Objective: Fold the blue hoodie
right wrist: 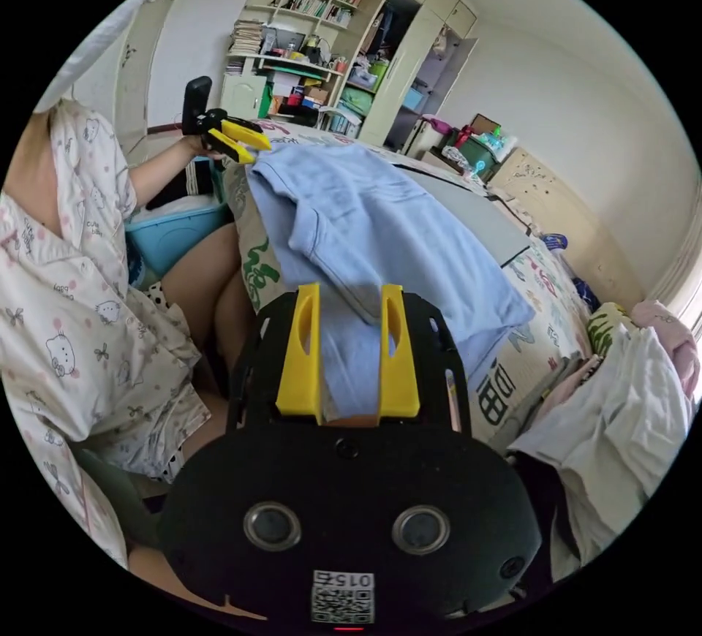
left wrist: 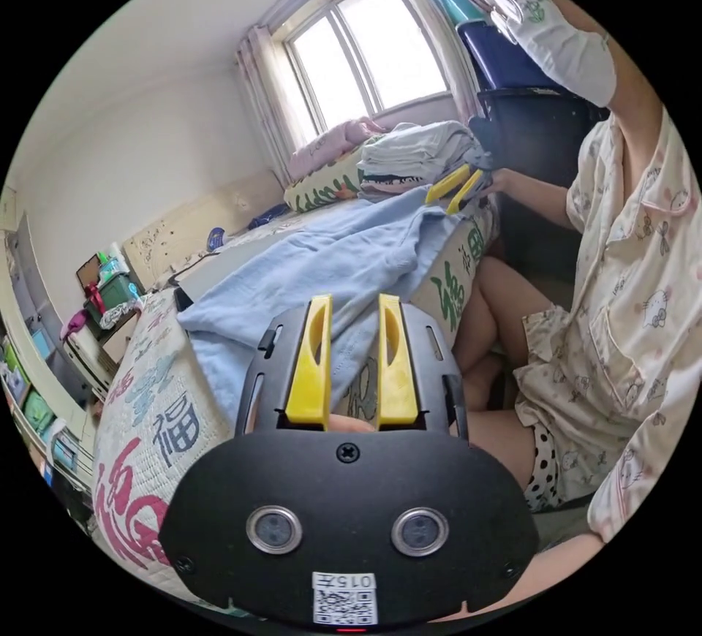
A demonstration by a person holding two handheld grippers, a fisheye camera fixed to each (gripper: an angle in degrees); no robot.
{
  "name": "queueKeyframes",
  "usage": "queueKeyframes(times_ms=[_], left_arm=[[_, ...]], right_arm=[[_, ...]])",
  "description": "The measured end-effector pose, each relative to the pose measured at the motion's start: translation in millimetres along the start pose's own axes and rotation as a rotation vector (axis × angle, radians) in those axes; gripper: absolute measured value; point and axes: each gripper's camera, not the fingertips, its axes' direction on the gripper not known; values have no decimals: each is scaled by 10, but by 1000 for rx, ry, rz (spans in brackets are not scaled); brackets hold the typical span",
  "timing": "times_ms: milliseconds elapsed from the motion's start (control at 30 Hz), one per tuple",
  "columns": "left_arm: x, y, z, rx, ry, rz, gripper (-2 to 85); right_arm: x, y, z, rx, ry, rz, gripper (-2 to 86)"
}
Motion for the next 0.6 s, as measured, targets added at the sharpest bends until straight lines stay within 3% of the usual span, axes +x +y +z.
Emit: queueKeyframes(times_ms=[133,300,433,600], left_arm=[[0,91,131,-50,-86,18,32],[-54,193,75,-18,0,10,3],[-80,285,-65,71,-20,-40,9],[27,218,12,15,-24,20,77]], right_arm=[[-43,98,20,5,-15,-49,53],[-71,259,-89,58,-6,-10,2],[-123,335,-179,65,9,-4,-2],[-60,309,-145,45,3,9,-2]])
